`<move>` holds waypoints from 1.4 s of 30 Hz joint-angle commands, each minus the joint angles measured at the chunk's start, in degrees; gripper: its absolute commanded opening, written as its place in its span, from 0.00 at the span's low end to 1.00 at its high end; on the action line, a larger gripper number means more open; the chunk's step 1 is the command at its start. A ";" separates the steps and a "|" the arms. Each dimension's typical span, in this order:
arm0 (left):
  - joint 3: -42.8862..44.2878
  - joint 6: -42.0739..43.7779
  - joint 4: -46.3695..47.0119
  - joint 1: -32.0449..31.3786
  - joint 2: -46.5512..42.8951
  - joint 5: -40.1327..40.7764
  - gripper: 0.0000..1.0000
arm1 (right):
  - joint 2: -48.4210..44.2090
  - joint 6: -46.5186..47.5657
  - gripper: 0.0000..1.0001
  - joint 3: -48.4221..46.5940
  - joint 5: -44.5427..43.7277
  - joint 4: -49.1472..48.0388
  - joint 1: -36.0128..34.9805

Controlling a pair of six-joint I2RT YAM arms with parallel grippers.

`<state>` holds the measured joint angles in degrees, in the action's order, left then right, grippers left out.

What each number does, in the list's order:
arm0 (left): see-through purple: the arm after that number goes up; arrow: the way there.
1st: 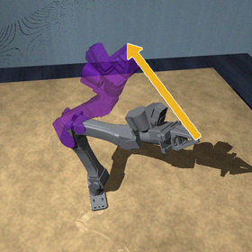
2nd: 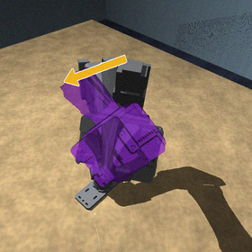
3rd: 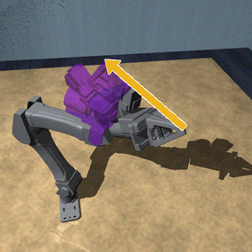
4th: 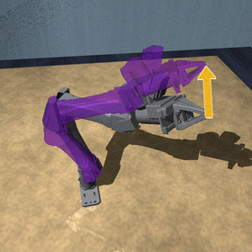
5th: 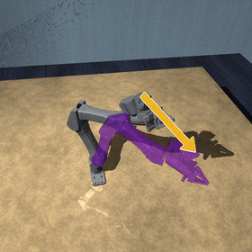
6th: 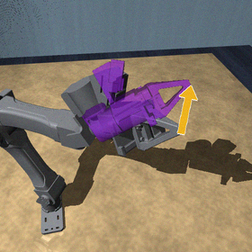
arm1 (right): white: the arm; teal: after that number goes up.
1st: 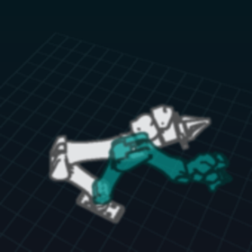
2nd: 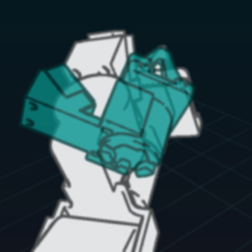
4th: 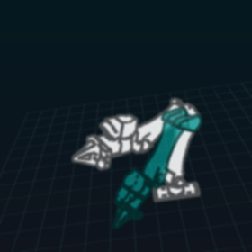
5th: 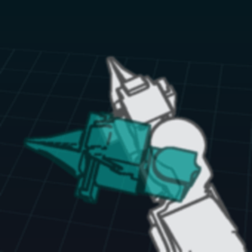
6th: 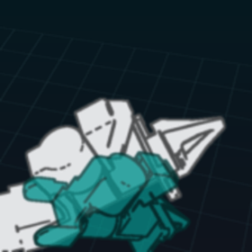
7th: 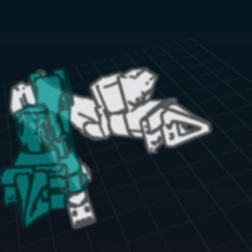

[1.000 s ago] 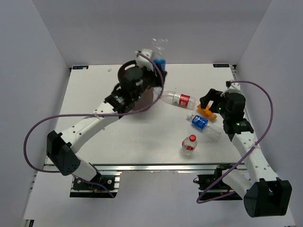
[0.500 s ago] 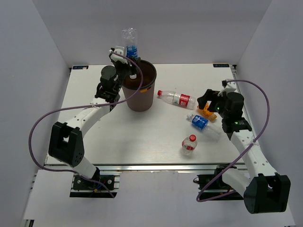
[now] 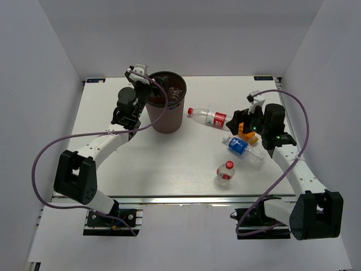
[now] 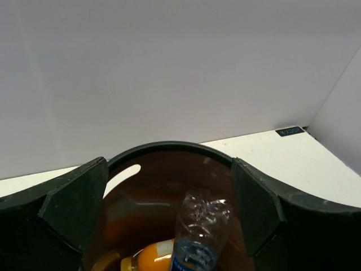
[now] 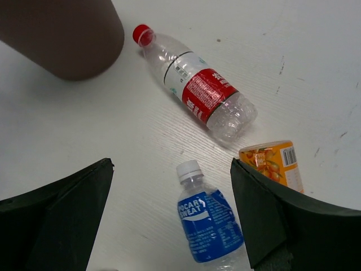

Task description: Put the plastic bottles in the bin

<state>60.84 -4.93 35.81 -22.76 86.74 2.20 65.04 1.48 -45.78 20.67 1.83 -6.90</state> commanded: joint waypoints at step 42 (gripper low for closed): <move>-9.77 -15.29 -43.11 -0.09 -27.76 15.91 0.98 | 53.88 30.34 0.89 -44.75 -2.65 31.05 -4.62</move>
<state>49.63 -21.04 -6.28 -22.79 62.19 15.66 118.80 32.84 -91.70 20.01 34.96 -11.38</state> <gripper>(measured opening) 0.982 0.893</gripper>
